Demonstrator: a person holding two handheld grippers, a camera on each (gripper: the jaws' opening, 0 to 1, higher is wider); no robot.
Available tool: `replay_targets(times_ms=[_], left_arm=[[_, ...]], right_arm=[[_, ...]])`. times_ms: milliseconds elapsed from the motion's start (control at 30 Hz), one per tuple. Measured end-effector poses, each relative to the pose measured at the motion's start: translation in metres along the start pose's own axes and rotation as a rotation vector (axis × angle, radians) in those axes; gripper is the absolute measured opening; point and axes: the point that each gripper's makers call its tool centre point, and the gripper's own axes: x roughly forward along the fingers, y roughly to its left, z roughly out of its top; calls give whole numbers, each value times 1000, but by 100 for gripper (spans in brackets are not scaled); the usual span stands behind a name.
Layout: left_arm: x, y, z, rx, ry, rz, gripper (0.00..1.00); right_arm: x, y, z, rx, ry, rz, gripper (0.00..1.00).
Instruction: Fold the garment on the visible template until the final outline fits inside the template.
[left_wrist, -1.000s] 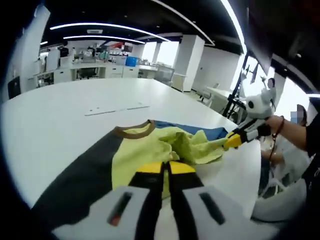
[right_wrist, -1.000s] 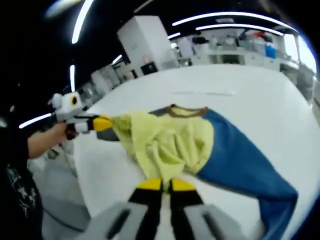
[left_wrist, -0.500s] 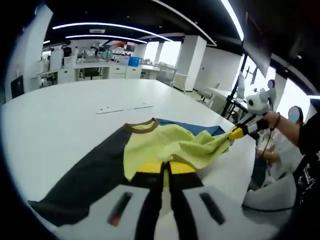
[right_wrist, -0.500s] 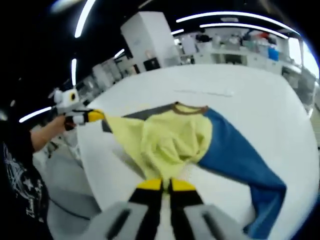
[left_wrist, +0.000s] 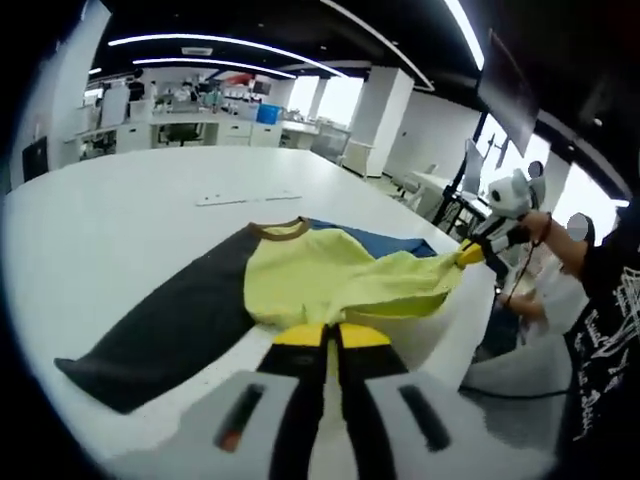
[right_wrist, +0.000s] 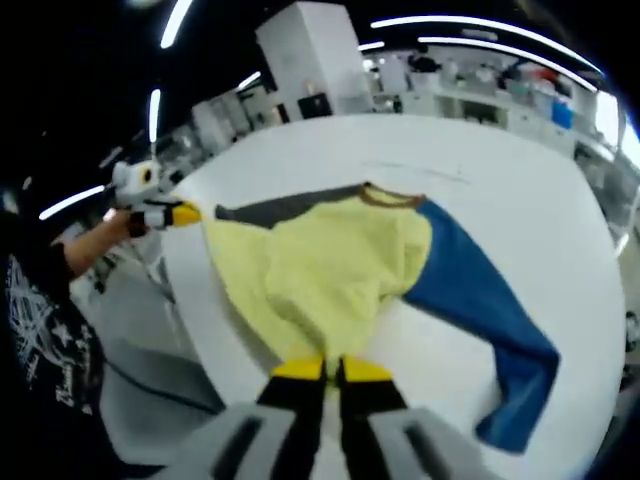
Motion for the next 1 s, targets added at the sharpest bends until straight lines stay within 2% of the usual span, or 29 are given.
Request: replay_targets(times_ms=[200, 400, 667, 767, 900, 1000], left_arm=[[-8, -7, -19, -32, 19, -12, 0], [-17, -14, -37, -34, 58, -25, 0], [-26, -23, -64, 58, 142, -34, 0], [-27, -21, -77, 56, 168, -23, 0], [-24, -17, -96, 93, 217, -14, 0], [-22, -14, -110, 111, 253, -4, 0]], right_arm=[[-3, 12, -10, -12, 13, 0, 0], [0, 28, -30, -41, 65, 10, 0], [8, 38, -46, -19, 79, 6, 0], [14, 39, -55, -16, 100, 1, 0], [23, 44, -68, 6, 116, 6, 0], [28, 42, -80, -22, 151, -26, 0]])
